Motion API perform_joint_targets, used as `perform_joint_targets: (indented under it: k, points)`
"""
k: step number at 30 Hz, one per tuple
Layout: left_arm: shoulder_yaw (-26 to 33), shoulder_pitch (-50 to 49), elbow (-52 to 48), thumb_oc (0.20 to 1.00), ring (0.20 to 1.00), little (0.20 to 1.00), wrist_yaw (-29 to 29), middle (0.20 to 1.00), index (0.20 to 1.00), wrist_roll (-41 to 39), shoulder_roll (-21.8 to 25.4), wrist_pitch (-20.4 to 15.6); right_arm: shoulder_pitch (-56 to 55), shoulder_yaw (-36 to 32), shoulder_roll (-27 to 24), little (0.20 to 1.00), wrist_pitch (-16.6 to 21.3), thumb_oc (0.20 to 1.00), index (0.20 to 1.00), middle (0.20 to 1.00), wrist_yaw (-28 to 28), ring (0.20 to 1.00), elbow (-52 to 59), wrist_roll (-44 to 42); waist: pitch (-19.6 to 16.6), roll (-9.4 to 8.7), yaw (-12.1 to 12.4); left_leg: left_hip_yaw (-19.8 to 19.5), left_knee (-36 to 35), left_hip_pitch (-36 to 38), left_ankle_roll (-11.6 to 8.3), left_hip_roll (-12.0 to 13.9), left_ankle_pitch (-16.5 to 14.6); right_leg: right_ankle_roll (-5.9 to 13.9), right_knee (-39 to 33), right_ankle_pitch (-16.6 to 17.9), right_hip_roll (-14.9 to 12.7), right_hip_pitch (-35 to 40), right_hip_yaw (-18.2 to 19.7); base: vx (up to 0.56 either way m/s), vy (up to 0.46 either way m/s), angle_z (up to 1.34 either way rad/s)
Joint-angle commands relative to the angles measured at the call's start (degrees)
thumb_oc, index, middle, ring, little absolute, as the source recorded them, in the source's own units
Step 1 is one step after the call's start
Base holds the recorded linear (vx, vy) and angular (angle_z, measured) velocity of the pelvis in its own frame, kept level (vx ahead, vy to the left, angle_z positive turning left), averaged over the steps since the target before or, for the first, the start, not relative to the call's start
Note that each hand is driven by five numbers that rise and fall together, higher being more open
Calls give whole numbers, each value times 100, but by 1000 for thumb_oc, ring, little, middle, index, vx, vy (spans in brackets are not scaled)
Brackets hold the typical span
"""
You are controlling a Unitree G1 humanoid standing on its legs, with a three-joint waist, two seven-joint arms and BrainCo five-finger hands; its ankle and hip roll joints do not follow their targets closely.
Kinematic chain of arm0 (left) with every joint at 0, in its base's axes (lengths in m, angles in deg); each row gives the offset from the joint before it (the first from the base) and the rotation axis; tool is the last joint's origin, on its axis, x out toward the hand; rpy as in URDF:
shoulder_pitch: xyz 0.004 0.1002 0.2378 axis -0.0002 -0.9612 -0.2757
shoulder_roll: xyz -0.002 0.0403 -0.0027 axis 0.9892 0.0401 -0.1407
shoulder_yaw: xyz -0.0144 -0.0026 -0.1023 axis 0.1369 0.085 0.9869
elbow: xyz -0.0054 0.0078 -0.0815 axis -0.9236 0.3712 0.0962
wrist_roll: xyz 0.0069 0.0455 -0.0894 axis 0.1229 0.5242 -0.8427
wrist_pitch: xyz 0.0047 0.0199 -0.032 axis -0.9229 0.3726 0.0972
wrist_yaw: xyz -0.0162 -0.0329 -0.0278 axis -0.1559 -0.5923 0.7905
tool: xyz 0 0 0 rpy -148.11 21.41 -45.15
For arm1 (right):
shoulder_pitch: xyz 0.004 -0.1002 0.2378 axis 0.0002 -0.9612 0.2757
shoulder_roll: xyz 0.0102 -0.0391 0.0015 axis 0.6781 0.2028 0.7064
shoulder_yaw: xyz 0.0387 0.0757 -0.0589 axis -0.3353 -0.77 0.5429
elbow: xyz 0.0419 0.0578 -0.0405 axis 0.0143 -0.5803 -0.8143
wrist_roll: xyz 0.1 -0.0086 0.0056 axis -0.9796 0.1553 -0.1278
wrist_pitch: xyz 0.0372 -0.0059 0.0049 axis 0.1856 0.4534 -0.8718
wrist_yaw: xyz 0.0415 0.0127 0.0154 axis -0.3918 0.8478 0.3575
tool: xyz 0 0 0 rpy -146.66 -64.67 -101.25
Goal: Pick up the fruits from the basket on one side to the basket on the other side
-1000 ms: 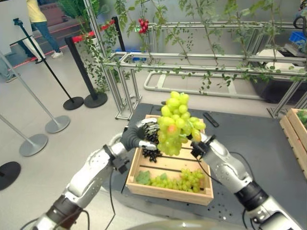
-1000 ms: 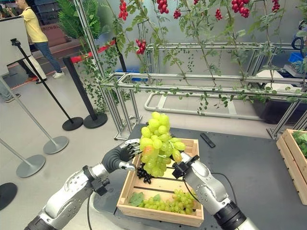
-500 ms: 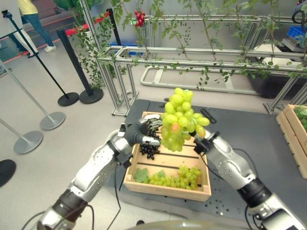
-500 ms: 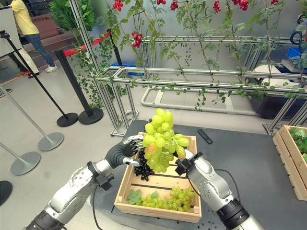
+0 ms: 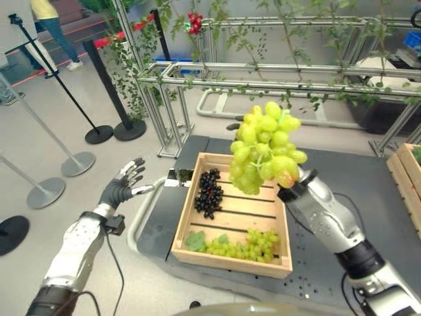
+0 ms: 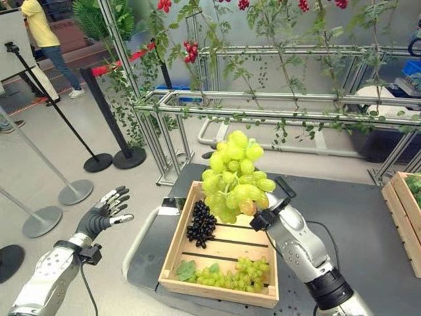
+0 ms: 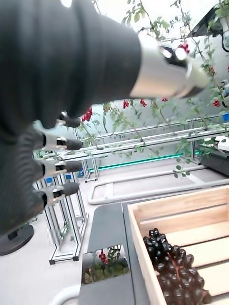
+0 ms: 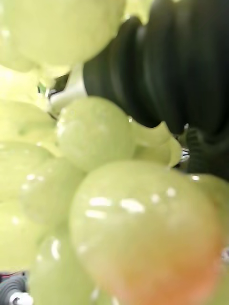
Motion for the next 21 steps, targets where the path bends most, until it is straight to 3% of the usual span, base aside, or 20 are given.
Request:
perform_joint_targets:
  k: [1,13,18,21]
  points:
    - [97,312,-99,1000,1000,1000,-22,1000,1000,210,386,-310,545,-118,289,200,365,200,200,200,-111,200,510,-105,-237,-323,21,-50,221,91,36,21,-399,523,339,161,-520,-242,-218,0,0,0]
    - [-63,353,-419,1000,1000,1000,119,1000,1000,306,240,-310,538,-179,263,200,329,200,200,200,-142,200,544,-127,-240,-336,-2,-36,223,109,50,16,-408,528,336,179,-534,-247,-203,0,0,0]
    - [-570,724,-691,1000,1000,1000,296,1000,1000,59,63,-262,619,-107,324,200,339,200,200,200,-108,200,507,-82,-247,-377,-17,-50,207,93,57,9,-395,527,322,193,-544,-254,-201,-3,-8,0]
    - [-1189,1144,-897,1000,1000,1000,555,1000,1000,-354,-25,-115,660,34,414,200,363,200,200,200,-85,200,508,-50,-259,-418,-37,-66,206,96,61,-4,-385,517,325,189,-541,-251,-216,-2,-13,0]
